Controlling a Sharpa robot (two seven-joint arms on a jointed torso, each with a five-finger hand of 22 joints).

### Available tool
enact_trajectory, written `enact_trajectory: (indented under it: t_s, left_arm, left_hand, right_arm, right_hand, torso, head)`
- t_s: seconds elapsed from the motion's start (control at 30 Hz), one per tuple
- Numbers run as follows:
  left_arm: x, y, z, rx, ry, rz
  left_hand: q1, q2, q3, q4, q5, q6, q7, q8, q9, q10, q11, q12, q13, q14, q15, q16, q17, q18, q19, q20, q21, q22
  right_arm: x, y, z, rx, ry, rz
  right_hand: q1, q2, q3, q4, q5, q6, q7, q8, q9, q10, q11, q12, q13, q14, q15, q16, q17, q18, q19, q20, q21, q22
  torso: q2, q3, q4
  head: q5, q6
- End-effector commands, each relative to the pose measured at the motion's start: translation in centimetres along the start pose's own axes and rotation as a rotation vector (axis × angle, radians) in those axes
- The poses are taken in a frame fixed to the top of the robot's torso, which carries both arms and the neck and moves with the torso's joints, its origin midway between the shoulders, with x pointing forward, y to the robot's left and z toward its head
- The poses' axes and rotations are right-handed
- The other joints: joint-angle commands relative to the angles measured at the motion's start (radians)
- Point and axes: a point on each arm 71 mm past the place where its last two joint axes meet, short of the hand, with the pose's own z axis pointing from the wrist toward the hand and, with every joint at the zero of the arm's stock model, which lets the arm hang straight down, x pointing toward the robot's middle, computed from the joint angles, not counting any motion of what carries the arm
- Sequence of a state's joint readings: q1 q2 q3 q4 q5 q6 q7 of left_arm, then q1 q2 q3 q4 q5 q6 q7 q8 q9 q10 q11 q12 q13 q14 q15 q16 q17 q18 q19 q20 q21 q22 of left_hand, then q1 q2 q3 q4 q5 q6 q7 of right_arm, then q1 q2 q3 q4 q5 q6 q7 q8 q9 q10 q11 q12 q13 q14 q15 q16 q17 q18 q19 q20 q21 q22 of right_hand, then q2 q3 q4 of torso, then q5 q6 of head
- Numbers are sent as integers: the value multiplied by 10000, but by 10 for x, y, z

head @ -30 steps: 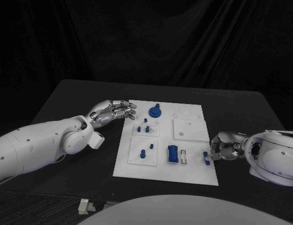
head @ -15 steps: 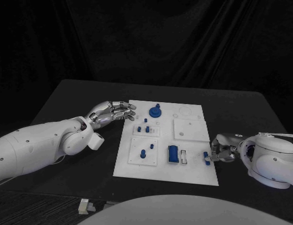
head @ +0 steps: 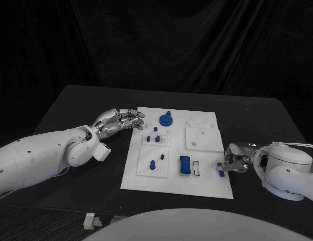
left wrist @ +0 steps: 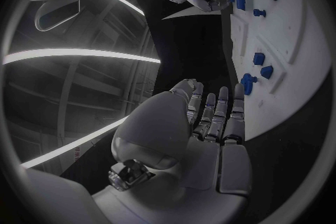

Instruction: Assemble the parts on the task board

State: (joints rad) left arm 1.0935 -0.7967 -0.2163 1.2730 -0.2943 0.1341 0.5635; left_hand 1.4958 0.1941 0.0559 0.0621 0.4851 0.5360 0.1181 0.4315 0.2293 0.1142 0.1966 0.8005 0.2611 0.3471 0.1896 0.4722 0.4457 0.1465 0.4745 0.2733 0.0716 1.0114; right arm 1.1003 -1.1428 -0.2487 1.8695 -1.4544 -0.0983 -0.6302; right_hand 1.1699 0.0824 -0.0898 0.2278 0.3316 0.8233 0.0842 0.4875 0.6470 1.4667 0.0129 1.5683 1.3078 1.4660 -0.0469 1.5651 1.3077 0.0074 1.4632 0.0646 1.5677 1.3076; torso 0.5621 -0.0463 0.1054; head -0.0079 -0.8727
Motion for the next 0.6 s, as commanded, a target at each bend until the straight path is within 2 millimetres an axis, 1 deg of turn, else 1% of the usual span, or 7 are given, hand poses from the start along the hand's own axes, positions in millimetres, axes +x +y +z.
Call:
enact_trajectory:
  t_s: [0.03,0.07,0.17,0.2,0.3,0.4,0.6]
  left_arm:
    - [2,0,1,118,107,-109]
    - [2,0,1,117,110,-111]
    - [2,0,1,114,121,-117]
    - [3,0,1,112,123,-119]
    - [3,0,1,102,127,-122]
    - [3,0,1,94,130,-125]
    - [3,1,1,72,146,-142]
  left_hand:
    - [-99,29,56,-15,67,-18,67,-54,-16,9,67,-69,-9,17,55,-30,13,68,38,19,38,8]
    - [-101,28,66,-20,67,-18,67,-55,-17,9,72,-71,-10,16,57,-30,13,66,38,20,38,10]
    - [-101,28,66,-20,67,-18,67,-55,-17,9,72,-71,-10,16,57,-30,13,66,38,20,38,10]
    - [-101,28,66,-20,67,-18,67,-55,-17,9,72,-71,-10,16,57,-30,13,66,38,20,38,10]
    - [-101,28,66,-20,67,-18,67,-55,-17,9,72,-71,-10,16,57,-30,13,66,38,20,38,10]
    - [-103,27,76,-25,67,-20,70,-56,-19,9,76,-73,-12,13,59,-32,13,64,36,20,38,12]
    - [-107,26,89,-30,68,-22,73,-58,-21,9,80,-76,-14,9,61,-34,12,62,34,21,37,14]
  right_arm:
    - [4,-1,2,56,-46,-53]
    - [5,0,2,40,-13,-56]
    - [9,1,4,-19,83,-85]
    - [10,2,5,-36,114,-98]
    - [13,3,6,-88,217,-140]
    - [15,4,8,-129,293,-163]
    - [18,5,9,-209,337,-156]
  right_hand:
    - [206,-93,178,-79,305,123,15,-150,-90,1041,54,25,2630,1048,92,57,2631,-74,1076,69,31,2632]
    - [275,-111,237,-126,437,134,11,-195,-119,1041,50,25,2630,1048,89,57,2631,-74,1076,68,31,2632]
    - [738,-236,640,-475,1266,206,-18,-396,-256,1041,21,25,2630,1048,65,57,2631,-74,1076,50,31,2632]
    - [982,-280,839,-672,1558,229,-35,-455,-296,1041,4,25,2630,1048,49,57,2631,-74,1076,38,31,2632]
    - [1436,-418,1416,-1146,2111,268,-14,-642,-429,1041,13,25,2630,1048,45,57,2631,-74,1076,24,31,2632]
    - [1631,-515,1906,-1504,2351,327,36,-777,-545,1041,54,25,2630,1048,75,57,2631,-74,1076,42,31,2632]
    - [1532,-665,2673,-1966,2250,399,145,-1029,-786,1041,155,25,2630,1048,166,57,2631,-74,1076,126,31,2632]
  torso:
    - [0,-4,5]
    - [1,-5,5]
    - [6,-2,7]
    - [10,-1,1]
    - [3,0,-1]
    - [-1,0,7]
    - [-2,-3,-1]
  head:
    - [-9,1]
    - [-9,1]
    - [-12,1]
    - [1,1]
    - [11,1]
    - [8,1]
    - [22,1]
